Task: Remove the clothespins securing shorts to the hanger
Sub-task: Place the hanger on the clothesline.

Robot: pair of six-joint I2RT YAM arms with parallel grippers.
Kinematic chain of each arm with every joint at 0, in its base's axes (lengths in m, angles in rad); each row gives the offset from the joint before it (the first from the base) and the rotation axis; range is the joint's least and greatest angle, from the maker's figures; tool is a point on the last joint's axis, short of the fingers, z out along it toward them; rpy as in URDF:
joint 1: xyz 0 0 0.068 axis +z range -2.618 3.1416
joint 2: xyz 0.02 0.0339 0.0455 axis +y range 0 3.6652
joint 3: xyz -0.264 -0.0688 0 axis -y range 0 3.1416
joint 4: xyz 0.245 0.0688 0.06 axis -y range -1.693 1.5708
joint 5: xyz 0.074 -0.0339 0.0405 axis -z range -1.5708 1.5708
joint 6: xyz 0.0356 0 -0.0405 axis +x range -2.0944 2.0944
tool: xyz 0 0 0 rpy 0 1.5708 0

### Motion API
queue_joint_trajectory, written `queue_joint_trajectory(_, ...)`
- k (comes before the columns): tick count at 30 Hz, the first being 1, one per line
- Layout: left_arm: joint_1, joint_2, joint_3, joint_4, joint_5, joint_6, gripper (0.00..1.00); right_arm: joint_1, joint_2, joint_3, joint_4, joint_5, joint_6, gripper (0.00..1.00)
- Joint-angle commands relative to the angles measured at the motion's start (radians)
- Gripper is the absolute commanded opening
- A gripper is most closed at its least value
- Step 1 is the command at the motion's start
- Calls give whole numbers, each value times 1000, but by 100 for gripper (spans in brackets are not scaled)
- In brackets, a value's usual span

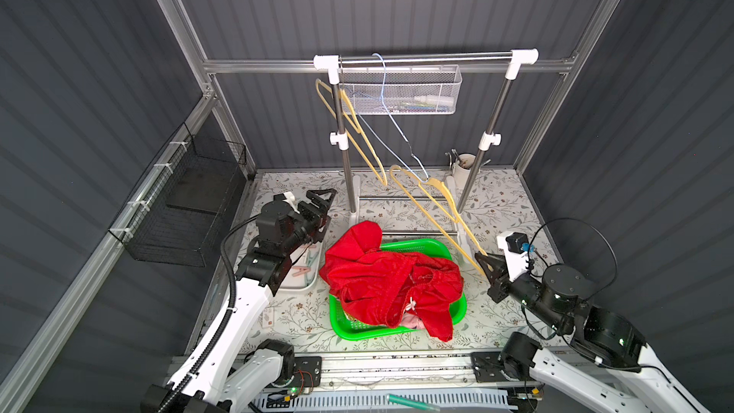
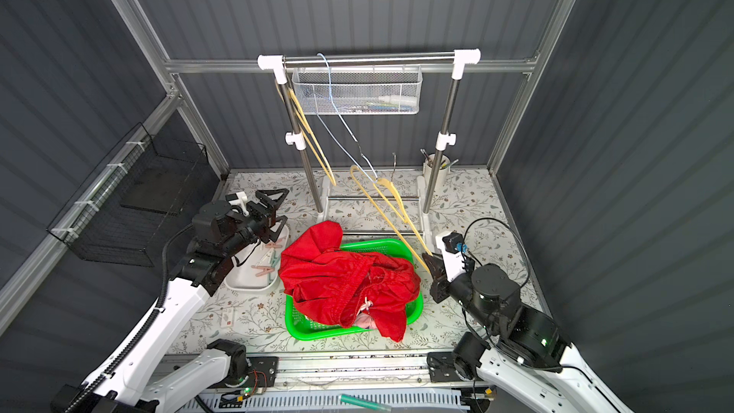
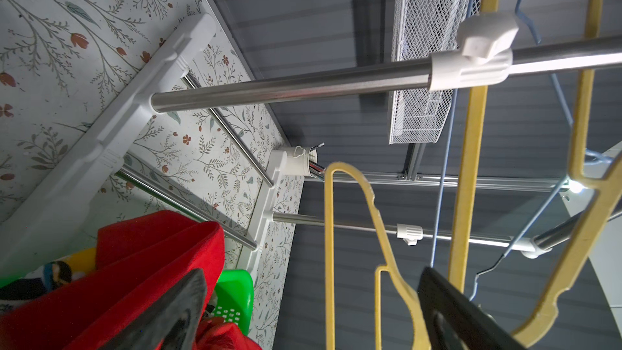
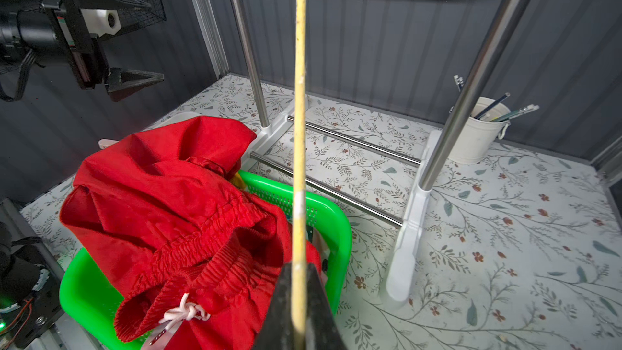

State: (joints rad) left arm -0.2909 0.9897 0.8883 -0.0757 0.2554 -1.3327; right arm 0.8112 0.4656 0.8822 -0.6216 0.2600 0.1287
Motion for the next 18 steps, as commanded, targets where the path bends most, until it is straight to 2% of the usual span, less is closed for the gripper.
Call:
queue_joint_trajectory(1, 7, 22, 27, -35, 46, 90, 100, -22, 40, 65, 15, 41, -55, 0)
queue_joint_trajectory(8, 7, 27, 61, -109, 54, 213, 100, -114, 117, 165, 10, -56, -112, 0)
queue_joint_trajectory(18, 7, 8, 150, -336, -11, 540, 100, -246, 274, 364, 20, -277, -188, 0)
